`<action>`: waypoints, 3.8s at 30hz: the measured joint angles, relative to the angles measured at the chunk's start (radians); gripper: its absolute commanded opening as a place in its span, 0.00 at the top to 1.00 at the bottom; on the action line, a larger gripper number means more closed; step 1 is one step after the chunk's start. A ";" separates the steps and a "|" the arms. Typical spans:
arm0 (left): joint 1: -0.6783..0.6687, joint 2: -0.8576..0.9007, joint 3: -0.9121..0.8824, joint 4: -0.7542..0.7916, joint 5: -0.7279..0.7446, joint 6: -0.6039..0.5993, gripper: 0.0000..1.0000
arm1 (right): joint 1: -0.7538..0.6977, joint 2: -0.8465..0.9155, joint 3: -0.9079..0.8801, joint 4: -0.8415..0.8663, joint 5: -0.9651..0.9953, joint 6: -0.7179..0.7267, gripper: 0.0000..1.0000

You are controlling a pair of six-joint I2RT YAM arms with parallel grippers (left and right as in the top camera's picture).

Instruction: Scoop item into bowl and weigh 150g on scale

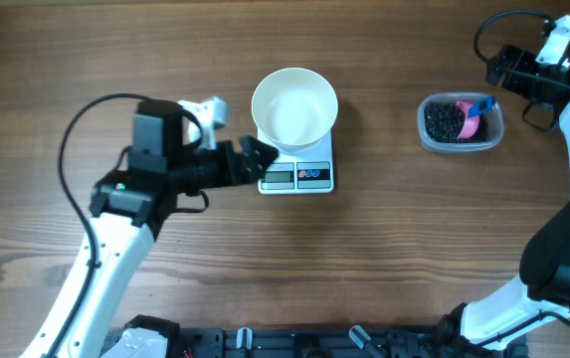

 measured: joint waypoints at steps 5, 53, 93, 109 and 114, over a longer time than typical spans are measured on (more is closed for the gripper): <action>-0.180 0.000 0.057 -0.066 -0.043 0.098 0.00 | 0.000 0.000 0.000 0.000 0.000 0.000 0.00; -0.531 0.654 0.370 -0.235 -0.494 0.641 0.00 | 0.000 0.000 0.000 0.000 0.000 0.000 0.00; -0.540 0.745 0.370 -0.192 -0.519 0.641 0.00 | 0.000 0.000 0.000 0.000 0.000 0.000 0.00; -0.529 0.745 0.370 -0.187 -0.521 0.641 0.00 | 0.000 0.000 0.000 0.000 0.000 0.000 0.00; -0.528 0.745 0.370 -0.185 -0.538 0.641 0.00 | 0.000 0.000 0.000 0.000 0.000 0.000 0.00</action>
